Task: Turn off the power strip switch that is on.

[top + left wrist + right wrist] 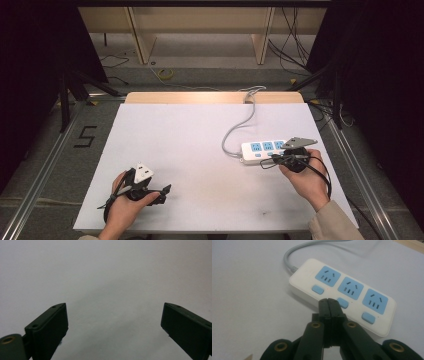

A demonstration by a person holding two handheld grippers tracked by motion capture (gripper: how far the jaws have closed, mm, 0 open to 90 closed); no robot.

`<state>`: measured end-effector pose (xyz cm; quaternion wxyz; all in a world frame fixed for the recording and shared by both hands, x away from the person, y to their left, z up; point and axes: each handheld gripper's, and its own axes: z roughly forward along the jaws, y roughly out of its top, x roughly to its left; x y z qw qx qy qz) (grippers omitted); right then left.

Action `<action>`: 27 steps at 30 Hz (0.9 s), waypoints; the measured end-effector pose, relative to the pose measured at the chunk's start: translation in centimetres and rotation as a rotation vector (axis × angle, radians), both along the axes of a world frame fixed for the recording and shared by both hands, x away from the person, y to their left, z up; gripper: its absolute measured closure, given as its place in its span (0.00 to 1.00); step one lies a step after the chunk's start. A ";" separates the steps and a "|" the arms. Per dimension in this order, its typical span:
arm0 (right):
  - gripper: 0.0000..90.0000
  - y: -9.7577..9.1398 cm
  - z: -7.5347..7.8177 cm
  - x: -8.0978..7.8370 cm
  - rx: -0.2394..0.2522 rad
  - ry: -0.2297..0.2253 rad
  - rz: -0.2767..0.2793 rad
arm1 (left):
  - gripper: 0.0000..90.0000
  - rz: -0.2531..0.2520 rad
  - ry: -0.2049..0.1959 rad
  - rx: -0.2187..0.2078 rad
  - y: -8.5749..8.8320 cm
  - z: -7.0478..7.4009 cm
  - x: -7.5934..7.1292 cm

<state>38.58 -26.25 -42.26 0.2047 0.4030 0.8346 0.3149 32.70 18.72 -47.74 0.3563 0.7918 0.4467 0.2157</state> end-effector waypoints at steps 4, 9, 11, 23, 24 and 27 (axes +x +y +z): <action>1.00 0.1 0.0 0.2 -0.003 0.004 -0.001 | 0.08 -0.001 -0.001 0.001 0.0 0.0 0.0; 1.00 0.2 0.1 0.4 -0.003 0.006 0.000 | 0.08 -0.001 0.000 0.000 0.0 0.0 0.0; 1.00 0.2 0.1 0.5 -0.003 0.006 -0.002 | 0.08 -0.001 -0.001 0.002 0.0 0.0 0.0; 1.00 0.2 0.2 1.0 -0.006 0.017 -0.008 | 0.08 -0.001 -0.002 0.001 0.0 0.0 0.0; 1.00 0.1 0.2 1.0 -0.006 0.016 -0.007 | 0.08 0.000 -0.001 0.000 0.0 0.0 0.0; 1.00 0.2 0.4 1.1 -0.005 0.016 -0.010 | 0.08 -0.001 -0.002 0.002 0.0 0.0 0.0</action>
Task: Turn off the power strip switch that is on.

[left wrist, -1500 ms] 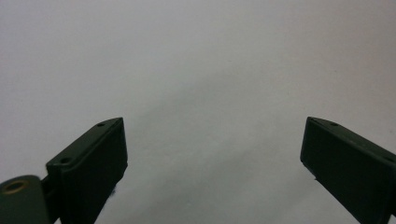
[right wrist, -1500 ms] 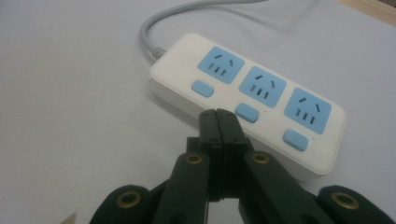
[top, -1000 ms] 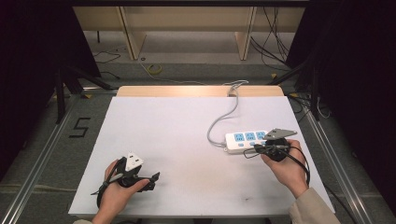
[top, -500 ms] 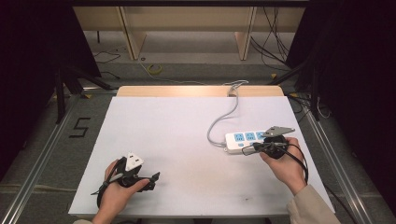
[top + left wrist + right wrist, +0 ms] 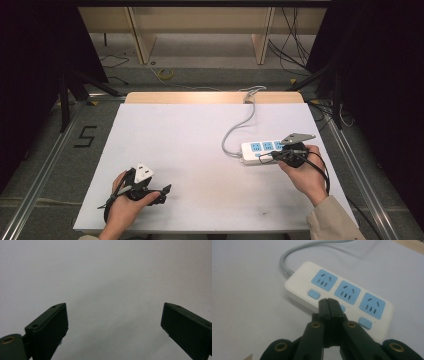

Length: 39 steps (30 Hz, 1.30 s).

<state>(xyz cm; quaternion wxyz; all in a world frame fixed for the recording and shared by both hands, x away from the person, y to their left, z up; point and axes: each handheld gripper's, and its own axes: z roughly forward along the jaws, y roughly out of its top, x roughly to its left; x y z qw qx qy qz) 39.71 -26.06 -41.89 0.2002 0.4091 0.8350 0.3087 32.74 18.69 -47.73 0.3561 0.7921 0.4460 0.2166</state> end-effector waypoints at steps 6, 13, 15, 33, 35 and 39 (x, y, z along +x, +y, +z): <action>1.00 0.1 0.1 0.2 -0.006 0.001 0.002 | 0.08 0.000 -0.001 0.000 0.0 0.0 0.0; 1.00 0.2 0.2 0.5 -0.004 0.008 -0.003 | 0.08 -0.001 0.000 0.002 0.0 0.0 0.0; 1.00 0.2 0.3 0.5 -0.005 0.009 -0.003 | 0.08 0.001 0.001 0.000 0.0 0.0 0.0; 1.00 0.3 0.6 1.0 -0.004 0.014 -0.004 | 0.08 -0.001 0.000 0.003 0.0 0.0 0.0; 1.00 0.4 0.6 1.1 -0.004 0.015 -0.003 | 0.08 0.000 0.000 0.002 0.0 0.0 0.0; 1.00 0.5 0.6 1.2 -0.008 0.017 -0.002 | 0.08 -0.001 0.001 0.002 0.0 0.0 0.0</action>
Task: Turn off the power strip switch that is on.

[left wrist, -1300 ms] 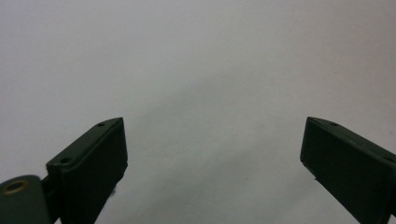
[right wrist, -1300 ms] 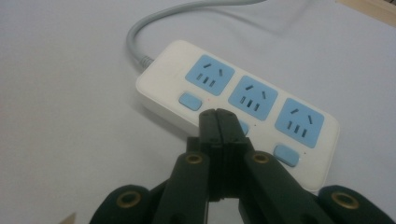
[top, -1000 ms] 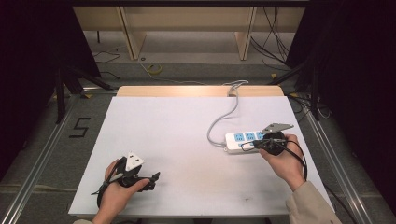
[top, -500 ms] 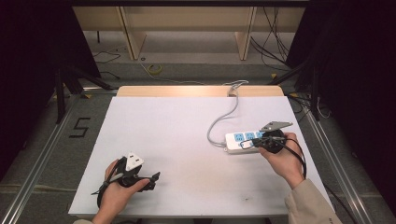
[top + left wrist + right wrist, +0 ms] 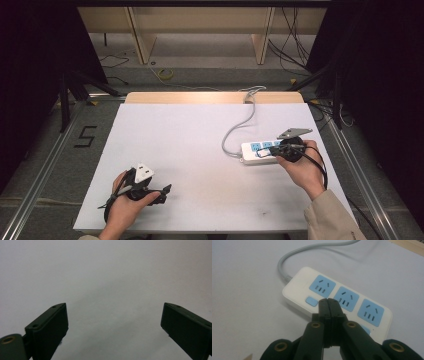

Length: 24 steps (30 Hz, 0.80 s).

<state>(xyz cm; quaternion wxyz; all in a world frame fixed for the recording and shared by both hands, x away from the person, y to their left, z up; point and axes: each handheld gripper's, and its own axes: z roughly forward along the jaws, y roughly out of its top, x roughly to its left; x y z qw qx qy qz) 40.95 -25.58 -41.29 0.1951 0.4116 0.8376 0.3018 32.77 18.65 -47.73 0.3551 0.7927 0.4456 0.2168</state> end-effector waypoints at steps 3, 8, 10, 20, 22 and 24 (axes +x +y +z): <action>1.00 0.1 0.0 0.1 0.000 0.002 0.000 | 0.08 0.000 0.000 0.001 0.0 0.0 0.0; 1.00 0.2 0.0 0.2 -0.003 0.006 0.002 | 0.08 0.000 -0.001 0.000 0.0 0.0 0.0; 1.00 0.2 0.0 0.3 -0.006 0.007 0.003 | 0.08 0.000 -0.001 0.000 0.0 0.0 0.0; 1.00 0.2 0.1 0.6 -0.007 0.014 0.002 | 0.08 0.000 -0.002 0.000 0.0 0.0 0.0; 1.00 0.3 0.1 0.7 -0.007 0.015 0.003 | 0.08 0.000 -0.002 0.000 0.0 0.0 0.0; 1.00 0.3 0.2 0.7 -0.008 0.015 0.004 | 0.08 0.000 -0.002 0.000 0.0 0.0 0.0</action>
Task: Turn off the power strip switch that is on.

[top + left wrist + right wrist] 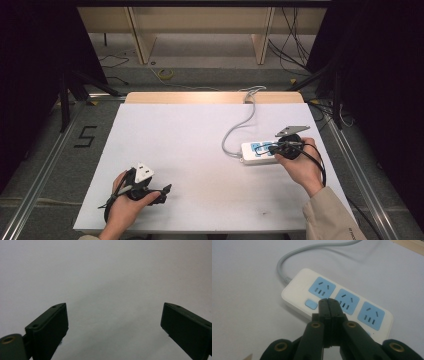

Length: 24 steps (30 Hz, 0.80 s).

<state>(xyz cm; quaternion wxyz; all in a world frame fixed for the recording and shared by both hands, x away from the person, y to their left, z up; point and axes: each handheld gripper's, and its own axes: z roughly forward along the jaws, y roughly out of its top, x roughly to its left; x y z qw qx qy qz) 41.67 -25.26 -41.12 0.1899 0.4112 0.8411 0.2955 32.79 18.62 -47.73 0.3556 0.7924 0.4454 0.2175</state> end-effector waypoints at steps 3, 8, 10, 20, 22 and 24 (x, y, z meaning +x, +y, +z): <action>1.00 0.1 0.0 0.1 0.001 0.004 0.000 | 0.08 -0.001 0.000 0.001 0.0 0.0 0.0; 1.00 0.1 -0.1 0.2 -0.002 0.008 -0.001 | 0.08 -0.001 0.000 0.002 0.0 0.0 0.0; 1.00 0.1 -0.1 0.2 -0.002 0.009 0.000 | 0.08 -0.001 0.000 0.002 0.0 0.0 0.0; 1.00 0.1 -0.1 0.4 0.000 0.011 -0.004 | 0.08 -0.001 -0.001 0.002 0.0 0.0 0.0; 1.00 0.1 -0.1 0.5 0.000 0.011 -0.003 | 0.08 0.000 0.000 0.000 0.0 0.0 0.0; 1.00 0.1 0.0 0.5 -0.002 0.013 -0.005 | 0.08 0.000 0.000 0.001 0.0 0.0 0.0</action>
